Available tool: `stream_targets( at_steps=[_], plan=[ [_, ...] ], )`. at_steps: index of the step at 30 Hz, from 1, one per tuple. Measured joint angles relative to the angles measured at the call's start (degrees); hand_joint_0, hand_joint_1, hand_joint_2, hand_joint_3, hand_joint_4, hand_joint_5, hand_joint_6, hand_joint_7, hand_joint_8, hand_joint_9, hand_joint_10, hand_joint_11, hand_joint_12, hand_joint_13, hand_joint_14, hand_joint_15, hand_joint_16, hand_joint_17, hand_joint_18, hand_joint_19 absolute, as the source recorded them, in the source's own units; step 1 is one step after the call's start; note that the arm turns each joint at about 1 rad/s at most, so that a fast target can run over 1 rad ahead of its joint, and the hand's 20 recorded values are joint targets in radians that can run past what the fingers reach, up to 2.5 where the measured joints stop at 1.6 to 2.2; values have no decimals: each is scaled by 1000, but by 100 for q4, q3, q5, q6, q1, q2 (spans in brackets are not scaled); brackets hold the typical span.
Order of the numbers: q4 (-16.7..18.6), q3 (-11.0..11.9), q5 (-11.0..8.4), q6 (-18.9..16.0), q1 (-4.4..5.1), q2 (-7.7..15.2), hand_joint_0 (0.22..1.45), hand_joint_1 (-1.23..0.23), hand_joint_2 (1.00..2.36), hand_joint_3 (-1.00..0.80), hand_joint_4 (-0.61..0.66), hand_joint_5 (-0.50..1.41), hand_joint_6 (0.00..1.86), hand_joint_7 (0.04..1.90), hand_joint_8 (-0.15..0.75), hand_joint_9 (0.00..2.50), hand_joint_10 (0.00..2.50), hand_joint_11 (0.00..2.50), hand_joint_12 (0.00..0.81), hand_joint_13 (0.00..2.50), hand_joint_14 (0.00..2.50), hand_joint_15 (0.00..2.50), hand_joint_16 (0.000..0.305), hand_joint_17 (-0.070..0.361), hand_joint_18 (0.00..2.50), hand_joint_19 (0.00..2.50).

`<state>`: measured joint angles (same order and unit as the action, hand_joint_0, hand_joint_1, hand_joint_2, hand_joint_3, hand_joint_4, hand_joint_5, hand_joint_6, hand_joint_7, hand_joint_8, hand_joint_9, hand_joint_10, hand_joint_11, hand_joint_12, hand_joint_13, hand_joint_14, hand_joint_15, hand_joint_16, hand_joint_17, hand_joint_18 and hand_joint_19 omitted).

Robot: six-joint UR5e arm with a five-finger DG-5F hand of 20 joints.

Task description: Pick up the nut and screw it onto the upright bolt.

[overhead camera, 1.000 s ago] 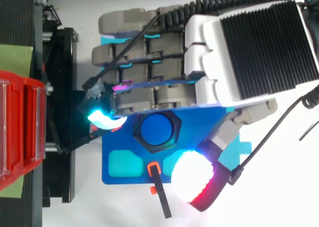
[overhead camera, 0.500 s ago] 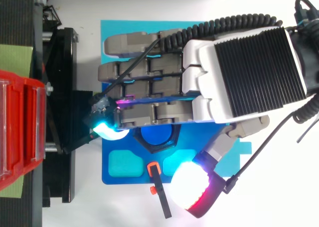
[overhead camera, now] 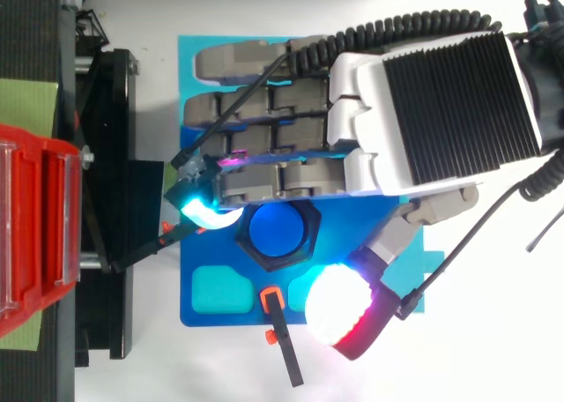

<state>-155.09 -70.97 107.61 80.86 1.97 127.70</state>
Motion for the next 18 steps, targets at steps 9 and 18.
stream_targets(
  at_steps=[9, 18],
  plan=[
    [-38, 1, 66, 0, -91, 0, 477, -119, 1000, -500, 256, -43, 505, 1214, 281, 675, 0, 0, 265, 515, 0, 0, 26, 59, 223, 0],
    [5, 3, 240, 8, -246, 0, 488, -127, 1000, -500, 226, -4, 503, 1361, 282, 777, 0, 0, 253, 568, 0, 0, 24, 54, 286, 0]
  ],
)
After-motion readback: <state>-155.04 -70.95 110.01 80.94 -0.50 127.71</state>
